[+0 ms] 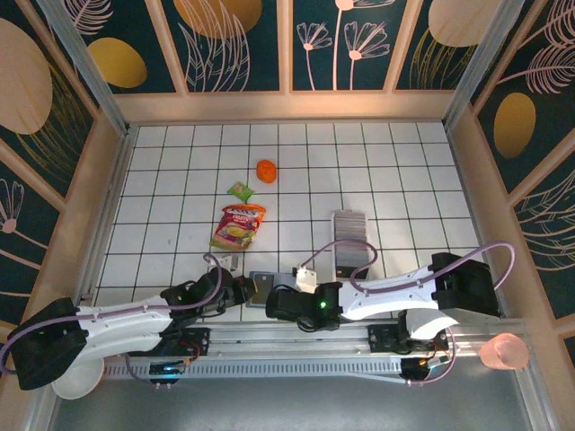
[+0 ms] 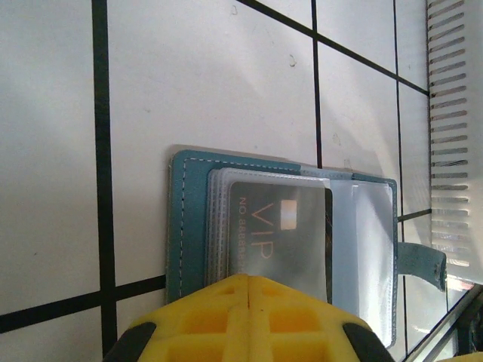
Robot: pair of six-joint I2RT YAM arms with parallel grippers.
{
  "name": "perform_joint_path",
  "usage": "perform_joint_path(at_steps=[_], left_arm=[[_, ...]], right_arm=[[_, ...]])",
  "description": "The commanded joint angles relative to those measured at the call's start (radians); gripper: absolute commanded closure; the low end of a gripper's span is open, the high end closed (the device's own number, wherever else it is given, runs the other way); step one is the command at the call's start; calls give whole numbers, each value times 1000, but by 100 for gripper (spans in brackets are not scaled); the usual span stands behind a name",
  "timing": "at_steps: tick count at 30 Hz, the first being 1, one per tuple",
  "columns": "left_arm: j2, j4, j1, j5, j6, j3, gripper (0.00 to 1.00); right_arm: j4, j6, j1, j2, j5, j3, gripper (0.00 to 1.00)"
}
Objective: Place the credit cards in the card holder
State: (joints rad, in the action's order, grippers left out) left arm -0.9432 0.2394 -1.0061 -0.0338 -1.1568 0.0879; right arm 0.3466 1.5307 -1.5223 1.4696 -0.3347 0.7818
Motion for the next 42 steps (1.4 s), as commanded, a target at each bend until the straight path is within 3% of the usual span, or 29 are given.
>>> perform_joint_path(at_steps=[1,14,22,42], left_arm=[[-4,-35,-1,13,5,-11,100],[1,-33,-1,25,-3,-14,100],[1,-32,-1,26,-6,-14,100],[23,-38,-1,26,-14,-29,100]], right_arm=[[57,72,-1,7,-49,-30,58],[-51,28,47,40,-31,-74,58],[-10,8,46,36,-46,-48,58],[-95,-48,71,104,-8,-32,59]])
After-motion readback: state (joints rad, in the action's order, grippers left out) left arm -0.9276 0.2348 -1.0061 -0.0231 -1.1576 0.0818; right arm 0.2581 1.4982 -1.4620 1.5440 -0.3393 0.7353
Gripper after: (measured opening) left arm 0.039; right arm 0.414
